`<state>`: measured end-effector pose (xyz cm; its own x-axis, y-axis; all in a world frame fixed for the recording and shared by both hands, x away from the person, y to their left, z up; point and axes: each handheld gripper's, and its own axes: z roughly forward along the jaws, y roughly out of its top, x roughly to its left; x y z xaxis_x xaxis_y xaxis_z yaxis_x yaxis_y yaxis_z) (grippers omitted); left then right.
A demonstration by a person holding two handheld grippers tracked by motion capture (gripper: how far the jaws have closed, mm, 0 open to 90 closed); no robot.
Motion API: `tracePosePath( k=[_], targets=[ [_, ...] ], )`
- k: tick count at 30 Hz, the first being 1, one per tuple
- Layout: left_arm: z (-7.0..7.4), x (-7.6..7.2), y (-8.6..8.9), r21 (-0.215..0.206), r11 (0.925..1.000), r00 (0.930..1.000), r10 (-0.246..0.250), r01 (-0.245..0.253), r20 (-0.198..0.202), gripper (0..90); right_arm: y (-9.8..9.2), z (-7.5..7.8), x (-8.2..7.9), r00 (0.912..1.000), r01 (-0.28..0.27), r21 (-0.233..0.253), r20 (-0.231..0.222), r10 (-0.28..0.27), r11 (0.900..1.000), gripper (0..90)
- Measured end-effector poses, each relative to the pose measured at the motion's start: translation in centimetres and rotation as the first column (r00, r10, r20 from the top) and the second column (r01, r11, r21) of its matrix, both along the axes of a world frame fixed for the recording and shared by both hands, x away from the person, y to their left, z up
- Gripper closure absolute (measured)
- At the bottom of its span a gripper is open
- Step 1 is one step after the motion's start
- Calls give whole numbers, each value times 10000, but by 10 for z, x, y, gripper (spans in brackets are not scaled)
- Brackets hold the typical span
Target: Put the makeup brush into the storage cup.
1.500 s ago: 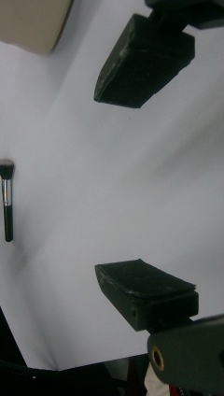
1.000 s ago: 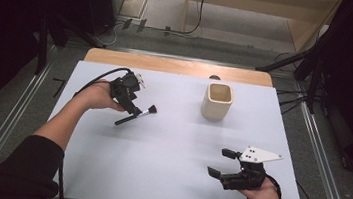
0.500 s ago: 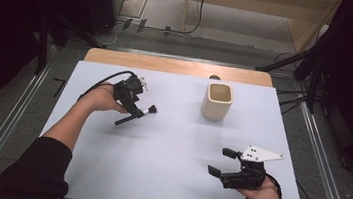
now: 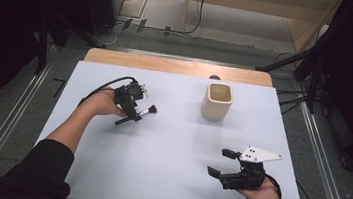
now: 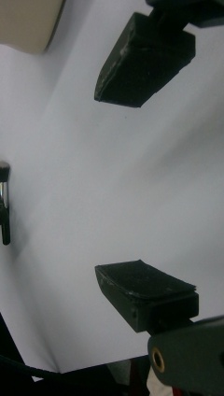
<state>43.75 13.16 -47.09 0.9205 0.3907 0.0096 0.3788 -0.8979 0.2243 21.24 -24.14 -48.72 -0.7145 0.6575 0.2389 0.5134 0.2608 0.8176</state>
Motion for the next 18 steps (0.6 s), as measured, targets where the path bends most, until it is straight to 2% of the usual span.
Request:
tracePosePath(
  k=[3, 5, 10, 14, 18],
  targets=[
    [-4, -1, 0, 248, 9996, 9999, -98, 100, -88, 420, 0, 0, 0, 10000, 5, 0, -4, -5, 10000, 157],
    [-5, -3, 0, 286, 9995, 9999, -155, 154, 19, 436, 0, 0, 0, 10000, 4, -3, -9, -4, 10000, 157],
    [-5, -5, -2, 403, 9992, 10000, 28, -31, 69, 462, 0, -1, 0, 10000, -3, -57, 0, 3, 10000, 157],
    [-3, -8, -5, 546, 9985, 10000, 22, -19, -59, 588, 0, -1, 0, 10000, -13, -60, -9, 13, 10000, 157],
    [-3, -8, -7, 754, 9964, 9991, 394, -379, -175, 705, 0, -1, 0, 10000, -32, -95, 15, 33, 9999, 157]
  ],
)
